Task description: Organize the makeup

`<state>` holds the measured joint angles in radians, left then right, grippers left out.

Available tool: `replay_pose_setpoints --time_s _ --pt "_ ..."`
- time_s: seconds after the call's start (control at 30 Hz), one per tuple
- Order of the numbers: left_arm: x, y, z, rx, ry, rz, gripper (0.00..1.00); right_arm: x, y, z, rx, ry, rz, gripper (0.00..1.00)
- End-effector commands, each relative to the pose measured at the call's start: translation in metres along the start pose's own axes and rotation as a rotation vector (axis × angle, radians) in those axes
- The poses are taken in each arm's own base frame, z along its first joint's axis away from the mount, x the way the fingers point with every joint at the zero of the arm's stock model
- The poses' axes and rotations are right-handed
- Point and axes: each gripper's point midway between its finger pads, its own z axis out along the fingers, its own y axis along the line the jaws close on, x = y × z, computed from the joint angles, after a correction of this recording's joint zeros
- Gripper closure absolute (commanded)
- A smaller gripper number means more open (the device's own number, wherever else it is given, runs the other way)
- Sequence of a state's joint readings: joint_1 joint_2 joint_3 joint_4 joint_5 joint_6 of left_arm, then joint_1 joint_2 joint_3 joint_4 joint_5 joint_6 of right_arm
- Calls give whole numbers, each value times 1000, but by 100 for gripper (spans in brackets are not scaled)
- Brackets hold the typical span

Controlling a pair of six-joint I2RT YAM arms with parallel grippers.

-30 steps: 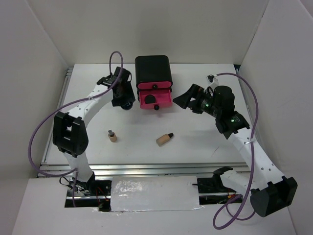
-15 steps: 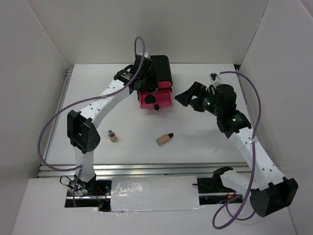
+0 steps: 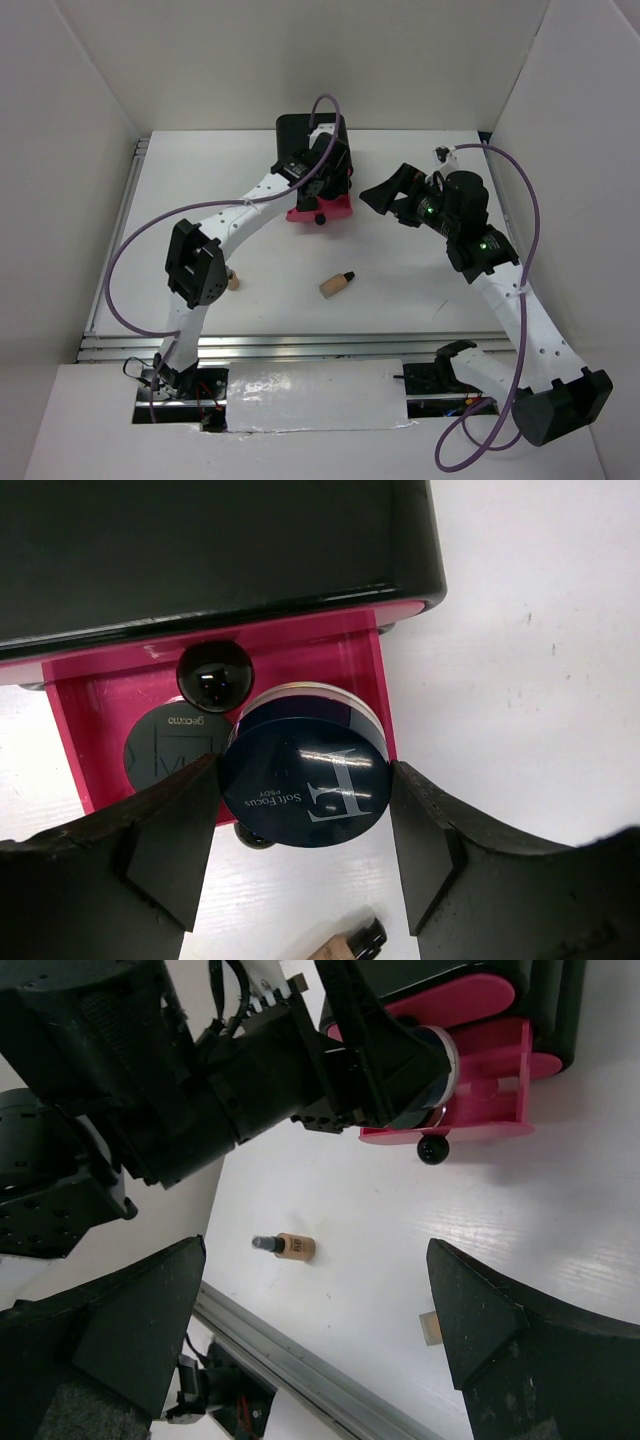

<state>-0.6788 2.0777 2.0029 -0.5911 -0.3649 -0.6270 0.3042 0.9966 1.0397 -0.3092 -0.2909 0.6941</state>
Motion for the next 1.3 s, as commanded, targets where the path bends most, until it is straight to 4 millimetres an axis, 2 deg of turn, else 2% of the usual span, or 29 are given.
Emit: replay_pose_setpoints --time_s 0.0,0.2,0.53,0.63,0.67,0.7,0.73,0.77,0.83,0.87,0.97,1.07,1.13,1.2,1.27 --pt "-20 -3 2 -35 -95 4 100 -17 19 -12 -42 -56 -14 0" --pt "-7 6 17 -92 -77 16 100 -15 21 -13 -50 -54 -15 0" --pt "12 7 34 -109 -42 15 100 -11 23 -10 -67 -42 -15 0" --pt "18 8 38 -116 -27 18 94 -11 23 -10 -67 -42 -17 0" --pt "18 6 37 -107 -21 18 75 -10 22 -9 -66 -41 -16 0" --pt "17 6 36 -103 -24 16 66 -11 22 -9 -67 -42 -17 0" --pt "16 5 35 -100 -25 15 53 -10 22 -9 -67 -40 -15 0" --pt "14 4 33 -93 -28 15 34 -9 21 -8 -67 -36 -15 0" --pt "1 -2 23 -62 -54 2 19 -8 20 -6 -68 -33 -12 0" --pt "-11 -6 13 -46 -79 -4 3 -8 20 -6 -68 -33 -12 0" --pt "-38 -14 -6 -4 -140 -15 1 -6 17 -3 -64 -30 -9 0" --pt "-55 -18 -21 18 -177 -22 1 -4 16 1 -67 -24 -2 0" --pt "-59 -18 -26 18 -185 -30 1 -2 14 3 -64 -18 6 0" --pt "-63 -14 -37 7 -193 -39 1 2 9 7 -59 -10 16 0" --pt "-70 5 -50 -42 -199 -70 1 5 4 12 -61 -20 40 0"
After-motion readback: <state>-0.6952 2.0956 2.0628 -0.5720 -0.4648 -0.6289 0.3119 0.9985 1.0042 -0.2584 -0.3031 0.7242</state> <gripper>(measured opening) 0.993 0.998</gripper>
